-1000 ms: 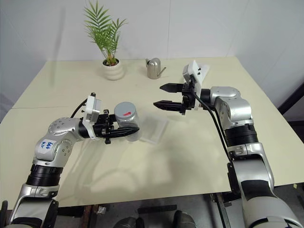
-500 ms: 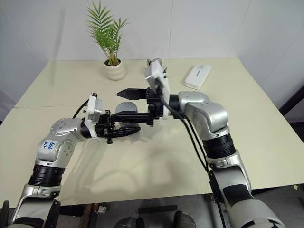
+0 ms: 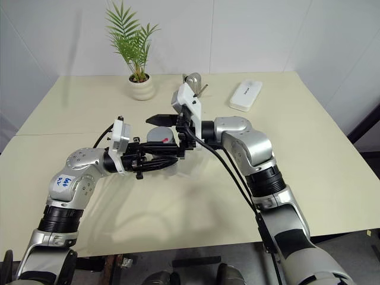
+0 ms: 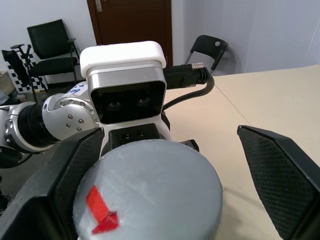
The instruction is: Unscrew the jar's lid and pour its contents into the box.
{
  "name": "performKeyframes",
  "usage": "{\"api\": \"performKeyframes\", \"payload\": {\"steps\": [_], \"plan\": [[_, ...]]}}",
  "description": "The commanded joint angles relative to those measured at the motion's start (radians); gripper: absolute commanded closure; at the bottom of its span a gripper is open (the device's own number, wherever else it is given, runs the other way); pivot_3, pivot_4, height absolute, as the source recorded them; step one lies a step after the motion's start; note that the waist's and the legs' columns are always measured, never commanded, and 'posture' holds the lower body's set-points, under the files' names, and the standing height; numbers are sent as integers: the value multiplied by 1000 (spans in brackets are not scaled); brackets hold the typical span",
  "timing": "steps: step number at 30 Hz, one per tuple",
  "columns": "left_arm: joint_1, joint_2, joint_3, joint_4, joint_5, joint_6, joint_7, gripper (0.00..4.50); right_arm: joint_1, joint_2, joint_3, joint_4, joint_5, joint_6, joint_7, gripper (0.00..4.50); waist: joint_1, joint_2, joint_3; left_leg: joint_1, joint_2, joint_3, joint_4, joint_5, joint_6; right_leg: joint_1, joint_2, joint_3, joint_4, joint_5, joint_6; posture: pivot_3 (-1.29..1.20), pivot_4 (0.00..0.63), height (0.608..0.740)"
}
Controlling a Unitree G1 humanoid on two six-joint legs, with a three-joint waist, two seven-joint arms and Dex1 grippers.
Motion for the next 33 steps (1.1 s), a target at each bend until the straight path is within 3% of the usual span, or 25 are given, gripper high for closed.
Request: {"api": "performKeyframes", "payload": {"steps": [1, 10, 15, 22, 33], "plan": [[-6, 6, 6, -34, -12, -7, -17, 2535, -22, -56, -84, 18, 4, -37, 12, 15, 1, 0, 0, 0, 0, 0, 0, 0, 0, 0, 0, 0, 0, 0, 0, 0, 150, 740], [6, 22, 18, -46, -12, -7, -4, 2535, 38, -205, -162, 82, 11, -54, 49, 15, 7, 0, 0, 0, 0, 0, 0, 0, 0, 0, 0, 0, 0, 0, 0, 0, 150, 740], [16, 30, 26, -54, -9, -2, -8, 2535, 67, -230, -181, 58, 19, -35, 59, 15, -3, 0, 0, 0, 0, 1, 0, -1, 1, 0, 0, 0, -1, 0, 0, 0, 150, 740], [17, 34, 25, -52, -5, -1, -9, 2535, 57, -178, -183, -68, 112, 38, 62, 15, 0, 0, 0, 1, 2, 3, 1, -1, 0, 0, 1, 1, 0, 0, 0, 0, 150, 740], [-4, 25, 1, -34, 6, -3, -16, 2535, 17, -28, -50, -204, 79, 117, -68, 15, 1, 0, 0, 0, 1, 2, 1, -2, 0, 0, 0, 1, 0, 0, 0, 0, 150, 740]]}}
